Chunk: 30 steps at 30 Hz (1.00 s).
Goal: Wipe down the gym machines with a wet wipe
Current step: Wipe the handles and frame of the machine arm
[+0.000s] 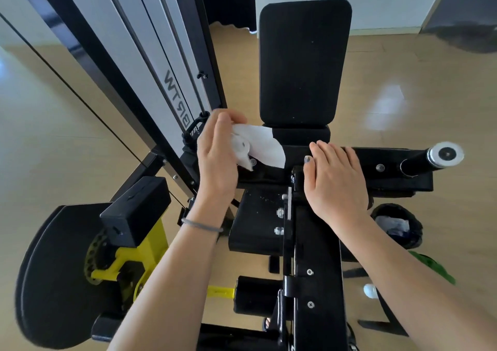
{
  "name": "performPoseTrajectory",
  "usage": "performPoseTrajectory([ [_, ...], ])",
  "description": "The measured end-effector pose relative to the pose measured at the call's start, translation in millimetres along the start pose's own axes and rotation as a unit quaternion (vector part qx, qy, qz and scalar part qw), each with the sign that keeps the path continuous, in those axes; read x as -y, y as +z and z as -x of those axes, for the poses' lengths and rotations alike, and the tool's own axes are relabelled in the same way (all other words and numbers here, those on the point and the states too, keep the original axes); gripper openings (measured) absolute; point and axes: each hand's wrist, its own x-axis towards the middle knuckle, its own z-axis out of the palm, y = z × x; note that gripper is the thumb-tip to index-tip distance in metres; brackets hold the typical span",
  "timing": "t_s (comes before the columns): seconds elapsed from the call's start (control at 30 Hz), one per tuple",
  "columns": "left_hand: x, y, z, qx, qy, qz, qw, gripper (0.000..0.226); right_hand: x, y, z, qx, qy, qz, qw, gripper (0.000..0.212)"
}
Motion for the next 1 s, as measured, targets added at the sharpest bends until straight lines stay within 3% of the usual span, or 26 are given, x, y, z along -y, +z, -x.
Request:
performPoseTrajectory([
  [0.07, 5.4, -6.3, -4.2, 0.037, -0.058, 0.004, 0.998, 0.032, 0.8, -0.8, 0.7, -0.001, 0.002, -0.003, 1.000, 0.057],
  [0.17, 4.9, -6.4, 3.4, 0.056, -0.048, -0.042, 0.996, 0.045, 1.9, -1.7, 0.8, 0.001, 0.002, -0.001, 1.000, 0.058],
  [0.23, -2.2, -1.4, 14.2, 0.031, 0.012, -0.062, 0.998, 0.046, 1.7, -1.7, 0.4, -0.001, 0.001, -0.005, 1.000, 0.057],
  [0.37, 5.7, 3.2, 19.8, 0.008, 0.130, -0.125, 0.984, 0.025, 1.6, -2.1, 0.2, 0.003, -0.001, 0.001, 1.000, 0.055],
  [0.57, 63.0, -3.3, 3.7, -0.013, -0.006, -0.158, 0.987, 0.026, 1.4, -4.0, 1.4, 0.010, -0.001, 0.007, 1.000, 0.055],
  [0.67, 51.6, 2.5, 7.2, -0.030, 0.000, -0.165, 0.986, 0.030, 1.2, -4.6, 0.2, 0.006, -0.002, 0.002, 1.000, 0.055],
  [0.83, 10.1, 12.3, 15.5, -0.060, 0.128, -0.164, 0.976, 0.031, 0.2, -2.1, -1.5, 0.005, -0.001, -0.002, 1.000, 0.054],
  [0.9, 17.0, 9.9, 15.8, -0.057, 0.118, -0.175, 0.976, 0.029, 0.9, -2.4, 1.0, 0.005, 0.000, -0.001, 1.000, 0.055],
  [1.0, 48.9, 1.4, 18.0, -0.059, 0.024, -0.197, 0.978, 0.025, 1.7, -6.4, 1.5, 0.014, -0.004, -0.006, 1.000, 0.056],
])
